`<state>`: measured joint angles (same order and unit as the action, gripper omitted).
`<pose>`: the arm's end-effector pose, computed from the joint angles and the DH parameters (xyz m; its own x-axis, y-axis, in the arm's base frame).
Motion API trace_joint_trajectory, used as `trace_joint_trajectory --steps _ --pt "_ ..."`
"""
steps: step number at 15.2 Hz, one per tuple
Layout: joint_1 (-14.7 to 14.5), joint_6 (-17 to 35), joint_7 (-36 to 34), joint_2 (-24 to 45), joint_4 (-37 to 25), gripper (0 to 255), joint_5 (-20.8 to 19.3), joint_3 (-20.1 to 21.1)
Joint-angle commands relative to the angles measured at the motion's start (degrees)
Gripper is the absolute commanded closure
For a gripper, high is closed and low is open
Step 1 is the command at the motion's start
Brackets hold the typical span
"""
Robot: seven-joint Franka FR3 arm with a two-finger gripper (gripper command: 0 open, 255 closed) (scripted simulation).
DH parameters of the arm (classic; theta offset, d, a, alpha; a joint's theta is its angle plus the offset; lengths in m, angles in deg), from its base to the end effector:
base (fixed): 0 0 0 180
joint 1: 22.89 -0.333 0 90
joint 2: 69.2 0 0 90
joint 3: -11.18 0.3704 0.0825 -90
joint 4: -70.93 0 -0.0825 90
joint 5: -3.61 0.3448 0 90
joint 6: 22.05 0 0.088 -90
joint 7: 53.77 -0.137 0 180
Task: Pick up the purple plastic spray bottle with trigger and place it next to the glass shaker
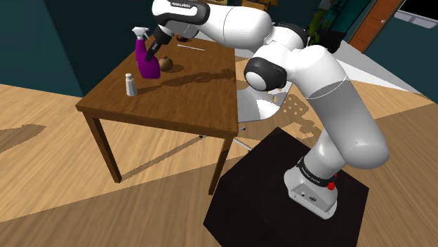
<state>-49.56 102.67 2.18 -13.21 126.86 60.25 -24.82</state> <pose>0.8169 0.1513 0.3799 0.6401 0.5617 0.5241 0.6584 -0.7526 0.0025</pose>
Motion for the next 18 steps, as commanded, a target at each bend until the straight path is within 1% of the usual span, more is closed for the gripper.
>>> trace_joint_trajectory --steps 1,9,17,18 --pt "-0.24 1.16 0.93 0.18 1.22 255 0.50 0.33" --pt "-0.13 5.01 3.68 2.79 2.89 255 2.53 2.01" --pt "-0.13 5.01 3.68 2.79 2.89 255 2.53 2.01" --pt "-0.13 5.01 3.67 2.80 2.88 0 2.53 2.01"
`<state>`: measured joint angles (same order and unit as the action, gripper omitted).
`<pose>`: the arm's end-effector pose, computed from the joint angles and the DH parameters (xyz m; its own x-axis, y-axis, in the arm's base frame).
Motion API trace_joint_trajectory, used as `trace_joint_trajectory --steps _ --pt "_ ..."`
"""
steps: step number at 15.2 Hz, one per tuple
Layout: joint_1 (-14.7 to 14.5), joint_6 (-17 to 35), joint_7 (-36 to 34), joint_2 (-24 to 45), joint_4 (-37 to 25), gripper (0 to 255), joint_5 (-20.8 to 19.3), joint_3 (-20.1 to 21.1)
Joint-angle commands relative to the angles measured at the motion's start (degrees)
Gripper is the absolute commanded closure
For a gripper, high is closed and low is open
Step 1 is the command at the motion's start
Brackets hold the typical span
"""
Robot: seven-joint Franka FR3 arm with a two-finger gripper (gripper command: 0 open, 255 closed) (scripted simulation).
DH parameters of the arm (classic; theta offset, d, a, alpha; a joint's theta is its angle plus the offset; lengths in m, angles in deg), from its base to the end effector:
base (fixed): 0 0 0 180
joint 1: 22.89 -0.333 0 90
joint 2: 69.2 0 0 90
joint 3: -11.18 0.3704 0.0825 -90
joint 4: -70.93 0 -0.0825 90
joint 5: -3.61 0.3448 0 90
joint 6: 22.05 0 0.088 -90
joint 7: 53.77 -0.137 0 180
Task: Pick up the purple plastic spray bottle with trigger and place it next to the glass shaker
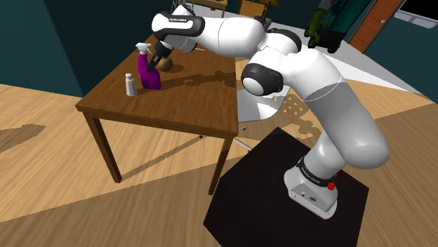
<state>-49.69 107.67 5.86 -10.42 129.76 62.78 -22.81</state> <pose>0.8184 0.1515 0.3235 0.6400 0.5617 0.5243 0.6584 -0.7527 0.0028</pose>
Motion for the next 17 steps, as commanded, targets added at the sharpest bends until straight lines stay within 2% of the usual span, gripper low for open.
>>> trace_joint_trajectory --steps 1,5,9,17 --pt "0.00 0.00 0.00 -0.01 0.00 0 0.00 0.00" --pt "0.00 0.00 0.00 -0.01 0.00 0 0.00 0.00" --pt "-2.51 -0.97 2.16 -7.99 8.64 0 -1.01 -1.90" --pt "-2.51 -0.97 2.16 -7.99 8.64 0 -1.01 -1.90"
